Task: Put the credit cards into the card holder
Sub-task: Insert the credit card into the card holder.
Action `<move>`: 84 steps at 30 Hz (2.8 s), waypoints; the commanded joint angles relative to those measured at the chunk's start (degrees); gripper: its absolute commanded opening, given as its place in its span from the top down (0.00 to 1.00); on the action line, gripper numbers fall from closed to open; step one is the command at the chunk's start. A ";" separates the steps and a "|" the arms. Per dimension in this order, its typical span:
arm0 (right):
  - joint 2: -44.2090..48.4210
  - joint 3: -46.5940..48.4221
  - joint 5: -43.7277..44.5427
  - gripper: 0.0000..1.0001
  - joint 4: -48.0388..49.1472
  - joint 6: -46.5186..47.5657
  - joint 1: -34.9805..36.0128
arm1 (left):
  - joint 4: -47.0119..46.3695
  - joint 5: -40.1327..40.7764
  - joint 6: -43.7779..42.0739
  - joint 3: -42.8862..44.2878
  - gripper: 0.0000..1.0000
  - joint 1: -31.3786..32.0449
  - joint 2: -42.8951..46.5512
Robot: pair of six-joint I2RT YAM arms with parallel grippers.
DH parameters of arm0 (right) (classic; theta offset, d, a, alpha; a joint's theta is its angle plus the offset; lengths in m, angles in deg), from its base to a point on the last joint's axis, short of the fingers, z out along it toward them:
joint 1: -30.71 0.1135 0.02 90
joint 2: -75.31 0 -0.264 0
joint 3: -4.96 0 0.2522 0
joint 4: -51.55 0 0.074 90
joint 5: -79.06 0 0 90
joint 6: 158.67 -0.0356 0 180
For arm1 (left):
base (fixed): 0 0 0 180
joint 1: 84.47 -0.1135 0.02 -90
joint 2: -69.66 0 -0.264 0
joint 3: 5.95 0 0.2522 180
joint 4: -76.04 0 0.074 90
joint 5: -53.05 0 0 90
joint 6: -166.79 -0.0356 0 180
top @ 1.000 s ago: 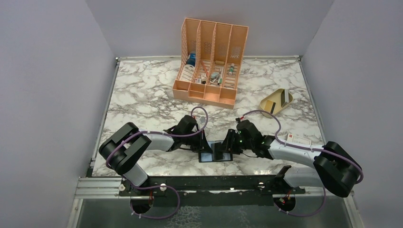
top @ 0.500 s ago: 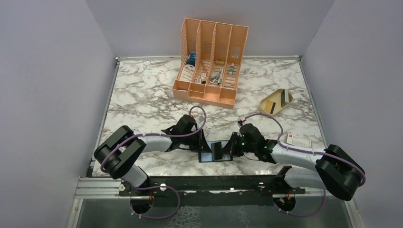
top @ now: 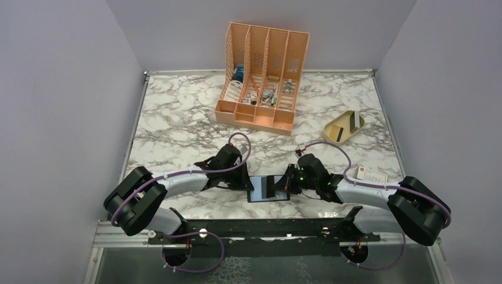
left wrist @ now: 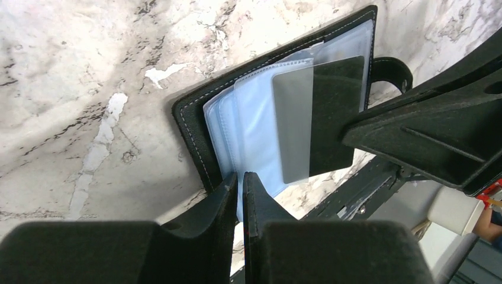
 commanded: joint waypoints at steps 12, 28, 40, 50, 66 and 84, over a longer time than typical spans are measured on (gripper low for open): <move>-0.80 6.56 4.39 0.76 -12.07 4.81 0.80 | 1.46 1.94 -3.07 -1.16 0.78 -0.20 2.93; -6.74 7.99 0.32 0.62 -5.25 6.20 1.80 | -4.70 -3.18 -2.62 -3.97 0.62 -2.69 2.96; -12.64 10.88 -3.50 0.65 0.35 8.04 3.29 | -5.40 -3.74 -2.89 -3.34 0.63 -2.68 2.30; -13.89 12.26 -4.83 0.66 0.58 10.90 3.61 | -7.79 -4.22 -2.35 -3.33 0.64 -2.68 1.02; -5.21 16.99 5.06 0.65 -10.42 17.99 3.53 | 0.94 3.08 -6.72 1.22 0.56 -2.67 9.25; -10.31 42.02 34.04 0.62 -32.70 41.71 -11.71 | 24.09 8.24 -22.30 15.38 0.01 -2.68 22.22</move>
